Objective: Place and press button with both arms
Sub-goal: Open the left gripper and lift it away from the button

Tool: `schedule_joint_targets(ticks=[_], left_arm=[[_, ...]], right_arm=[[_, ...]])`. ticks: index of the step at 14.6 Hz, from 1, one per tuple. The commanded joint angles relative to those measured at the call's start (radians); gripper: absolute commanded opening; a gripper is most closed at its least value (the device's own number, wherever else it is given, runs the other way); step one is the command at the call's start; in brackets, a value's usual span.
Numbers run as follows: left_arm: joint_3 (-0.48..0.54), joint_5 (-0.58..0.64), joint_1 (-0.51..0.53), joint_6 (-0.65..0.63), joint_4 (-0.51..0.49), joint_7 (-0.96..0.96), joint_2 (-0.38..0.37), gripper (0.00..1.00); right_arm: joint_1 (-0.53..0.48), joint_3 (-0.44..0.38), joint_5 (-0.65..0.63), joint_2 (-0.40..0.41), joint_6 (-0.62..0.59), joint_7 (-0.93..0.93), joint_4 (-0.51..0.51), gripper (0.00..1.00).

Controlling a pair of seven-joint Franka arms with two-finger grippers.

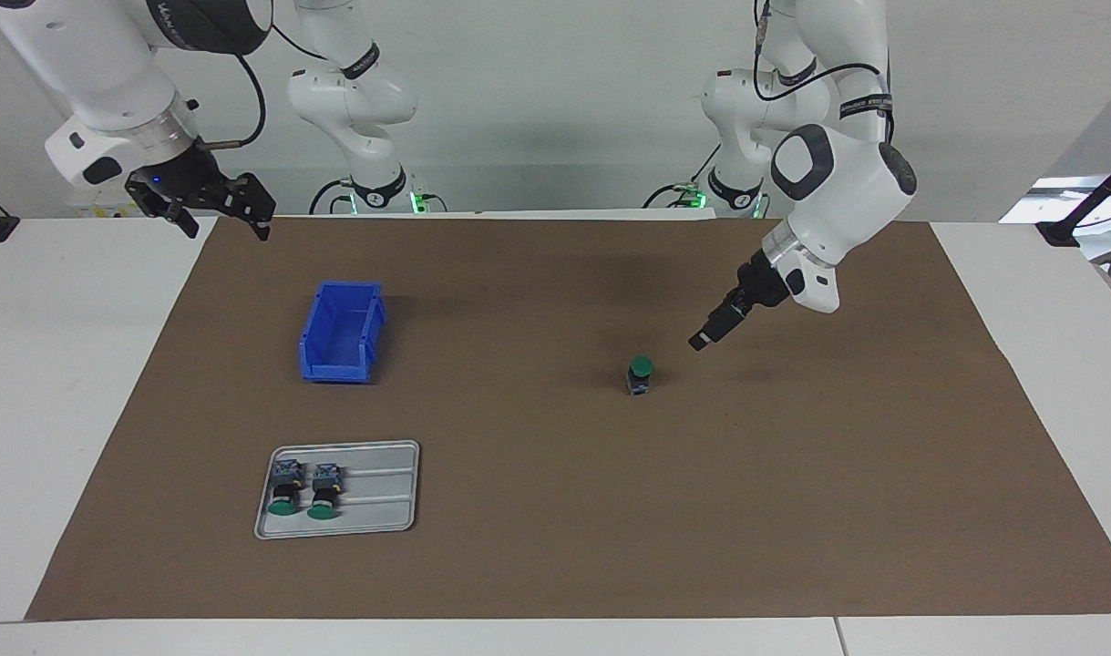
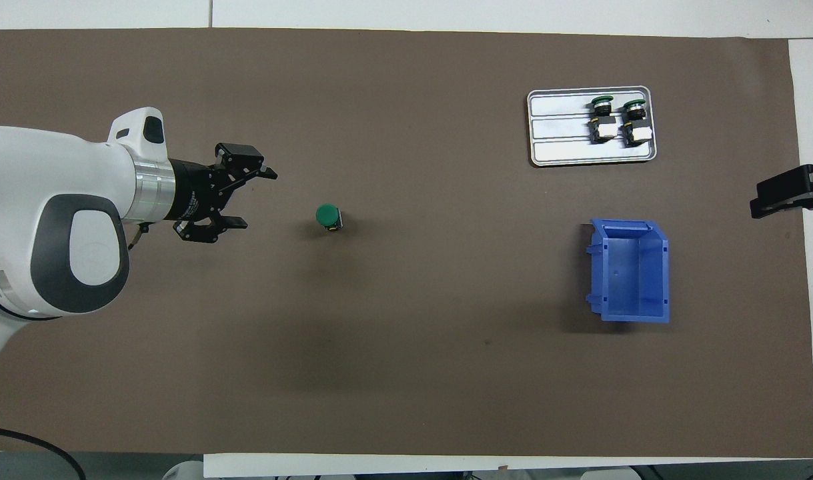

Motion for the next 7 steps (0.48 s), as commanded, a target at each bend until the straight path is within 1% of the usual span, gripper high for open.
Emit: schedule_joint_targets(ticks=[1, 3, 4, 6, 7], left_arm=[[-0.003, 0.140, -0.035, -0.040, 0.042, -0.004, 0.015, 0.95], [-0.004, 0.222, -0.037, -0.152, 0.137, -0.001, 0.050, 0.73], [-0.006, 0.262, -0.043, -0.187, 0.174, -0.001, 0.062, 0.63], [-0.006, 0.345, -0.101, -0.214, 0.217, -0.001, 0.105, 0.48], [-0.006, 0.367, -0.124, -0.208, 0.217, -0.001, 0.115, 0.43]], right_arm=[[-0.012, 0.009, -0.002, -0.018, -0.006, -0.022, -0.016, 0.99], [-0.012, 0.009, -0.002, -0.018, -0.006, -0.022, -0.016, 0.99], [-0.012, 0.009, -0.002, -0.018, -0.006, -0.022, -0.016, 0.99], [-0.012, 0.009, -0.002, -0.018, -0.006, -0.022, -0.016, 0.99], [-0.012, 0.009, -0.002, -0.018, -0.006, -0.022, -0.016, 0.99]])
